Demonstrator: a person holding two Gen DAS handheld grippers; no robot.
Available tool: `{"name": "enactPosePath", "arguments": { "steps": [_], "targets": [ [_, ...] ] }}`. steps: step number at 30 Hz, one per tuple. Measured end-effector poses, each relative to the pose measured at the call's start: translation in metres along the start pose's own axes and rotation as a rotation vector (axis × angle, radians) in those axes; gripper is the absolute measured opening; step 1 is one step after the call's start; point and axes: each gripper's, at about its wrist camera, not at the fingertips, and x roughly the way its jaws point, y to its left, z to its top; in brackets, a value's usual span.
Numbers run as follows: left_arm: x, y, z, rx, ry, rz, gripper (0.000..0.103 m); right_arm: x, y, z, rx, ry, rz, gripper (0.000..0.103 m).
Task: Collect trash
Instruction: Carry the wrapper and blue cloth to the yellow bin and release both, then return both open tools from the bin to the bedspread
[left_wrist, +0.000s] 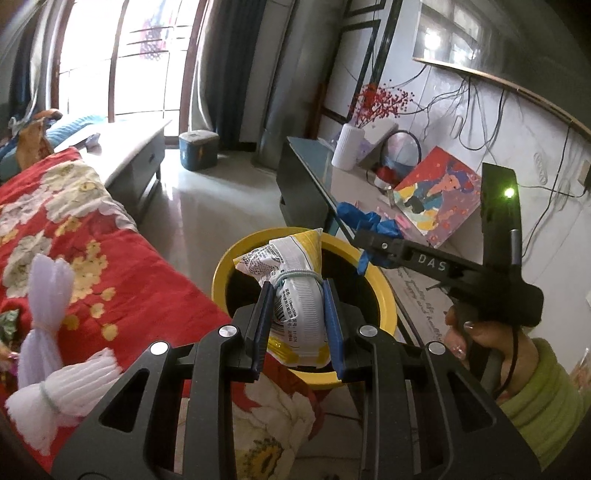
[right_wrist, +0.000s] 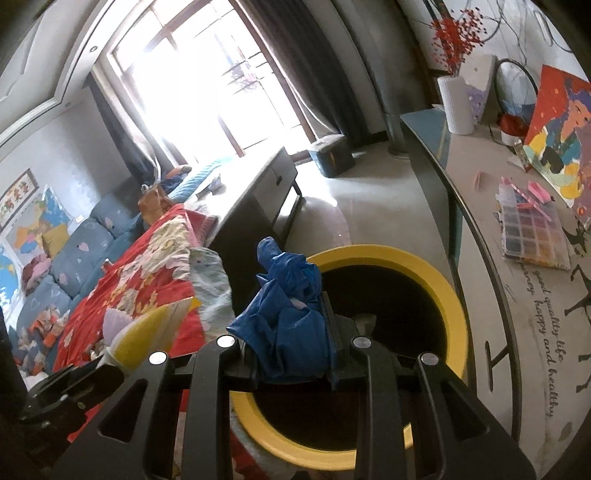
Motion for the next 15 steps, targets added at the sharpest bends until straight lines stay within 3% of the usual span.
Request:
{"name": "enactPosePath", "arguments": {
  "steps": [8,10,12,15],
  "targets": [
    [0.035,-0.001,0.005,0.009,0.043,-0.013,0.021,0.013,-0.024,-0.003,0.06,0.027,-0.013,0.027],
    [0.042,-0.001,0.006,0.008,0.047,-0.015,0.021,0.015,-0.028,-0.004,0.079,0.028,-0.018,0.037],
    [0.045,0.001,0.009,-0.004,0.042,-0.013,0.035,0.017,-0.032,-0.004,0.093,0.029,-0.024,0.047],
    [0.043,0.005,0.011,-0.027,0.03,-0.015,0.051,0.017,-0.037,-0.005,0.108,0.026,-0.038,0.053]
  ]
}}
